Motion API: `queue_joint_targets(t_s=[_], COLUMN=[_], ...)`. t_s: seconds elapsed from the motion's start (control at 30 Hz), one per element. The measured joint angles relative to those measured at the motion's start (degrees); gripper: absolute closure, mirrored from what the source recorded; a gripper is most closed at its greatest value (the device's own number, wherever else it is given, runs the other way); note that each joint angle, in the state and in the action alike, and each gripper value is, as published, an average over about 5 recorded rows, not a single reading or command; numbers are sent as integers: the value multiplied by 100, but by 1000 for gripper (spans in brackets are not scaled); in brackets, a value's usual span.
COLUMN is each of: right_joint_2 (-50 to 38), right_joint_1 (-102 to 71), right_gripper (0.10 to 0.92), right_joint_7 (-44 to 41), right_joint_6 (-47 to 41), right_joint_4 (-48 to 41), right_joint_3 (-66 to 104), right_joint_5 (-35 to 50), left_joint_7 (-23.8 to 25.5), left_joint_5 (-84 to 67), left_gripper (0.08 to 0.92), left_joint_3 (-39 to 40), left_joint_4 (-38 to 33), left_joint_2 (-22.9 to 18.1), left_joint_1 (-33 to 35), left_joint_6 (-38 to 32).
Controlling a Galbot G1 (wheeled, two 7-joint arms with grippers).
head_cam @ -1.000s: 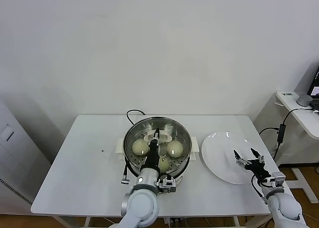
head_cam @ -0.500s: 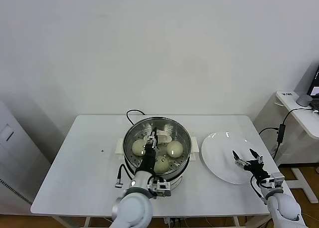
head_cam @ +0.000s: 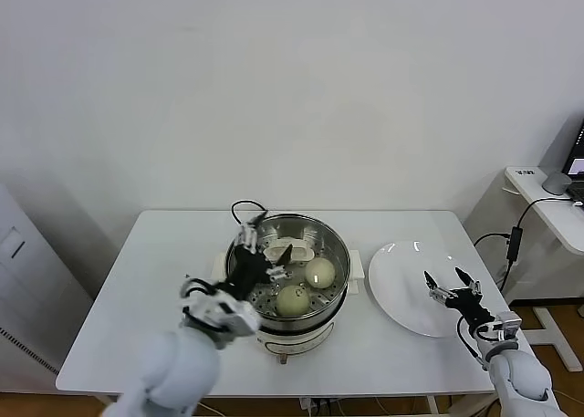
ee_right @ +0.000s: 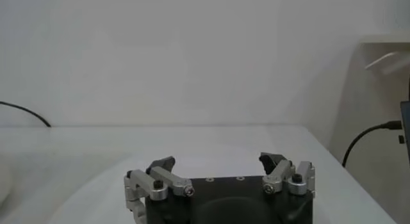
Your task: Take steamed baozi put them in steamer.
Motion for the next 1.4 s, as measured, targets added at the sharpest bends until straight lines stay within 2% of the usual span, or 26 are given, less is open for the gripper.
queue_joint_targets(t_s=[0.3,0.57,1.0,1.4], right_joint_2=[92,175,240,292], right_joint_1=[-61,-195,-436,-533], right_gripper=[203,203,203,203], right_joint_7=[237,480,662,898], right_joint_6=[41,107,23,-266], right_joint_4=[246,596,1038,1320], right_joint_3=[-24,55,248,223], right_joint_5=[-28,-95,-176,-187], left_joint_7=[-760,-1174,-1513,-1727], left_joint_5=[-3424,-5463,-5802,-5545], left_gripper=[177,177,177,177], left_joint_3=[-1506,-2381,-2618,-2509], left_joint_4=[-88,543,2112,2869], left_joint_2=[186,316,415,306], left_joint_1=[182,524,737,728], left_joint_6=[-97,-413,-979,-1294])
